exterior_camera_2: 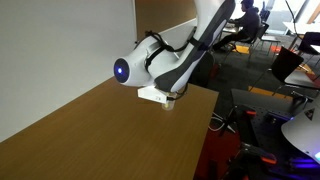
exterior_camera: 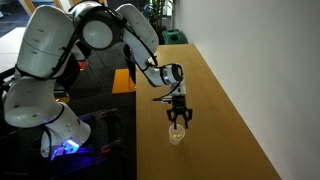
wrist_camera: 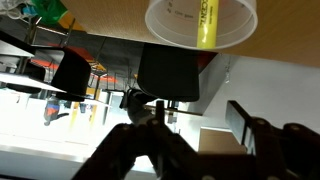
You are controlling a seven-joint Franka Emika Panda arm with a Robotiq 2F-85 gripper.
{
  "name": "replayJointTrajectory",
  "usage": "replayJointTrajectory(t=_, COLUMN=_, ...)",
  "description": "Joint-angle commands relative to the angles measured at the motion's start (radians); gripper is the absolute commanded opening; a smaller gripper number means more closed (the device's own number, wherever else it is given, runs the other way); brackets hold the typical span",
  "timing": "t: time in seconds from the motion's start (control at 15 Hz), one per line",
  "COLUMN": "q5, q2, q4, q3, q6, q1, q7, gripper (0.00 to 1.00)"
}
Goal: Put the yellow object in the cup
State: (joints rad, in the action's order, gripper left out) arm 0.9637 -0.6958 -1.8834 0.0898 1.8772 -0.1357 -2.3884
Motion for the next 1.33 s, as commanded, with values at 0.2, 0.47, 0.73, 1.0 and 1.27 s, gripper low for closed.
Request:
replayJointTrajectory(t=0.2, q5=-0.017, q2=0.092, q4=-0.050, q3=-0.022, q6=-0.039, q1=-0.007, q7=-0.033, gripper=1.00)
replayJointTrajectory(t=0.47, q5=-0.019, q2=0.182, q4=-0.108, q3=-0.053, q6=0.038, q1=0.013, q7=-0.028, gripper=1.00)
replayJointTrajectory(t=0.73, q5=-0.005, q2=0.292, q4=-0.192, q3=-0.086, q6=0.195, q1=0.036, q7=0.025, gripper=1.00)
replayJointTrajectory(t=1.0, q5=0.013, q2=0.387, q4=-0.265, q3=-0.100, q6=0.364, q1=0.043, q7=0.158, gripper=1.00)
replayJointTrajectory(t=1.27, q5=-0.028, q2=0.466, q4=-0.323, q3=-0.110, q6=0.527, q1=0.058, q7=0.354, gripper=1.00)
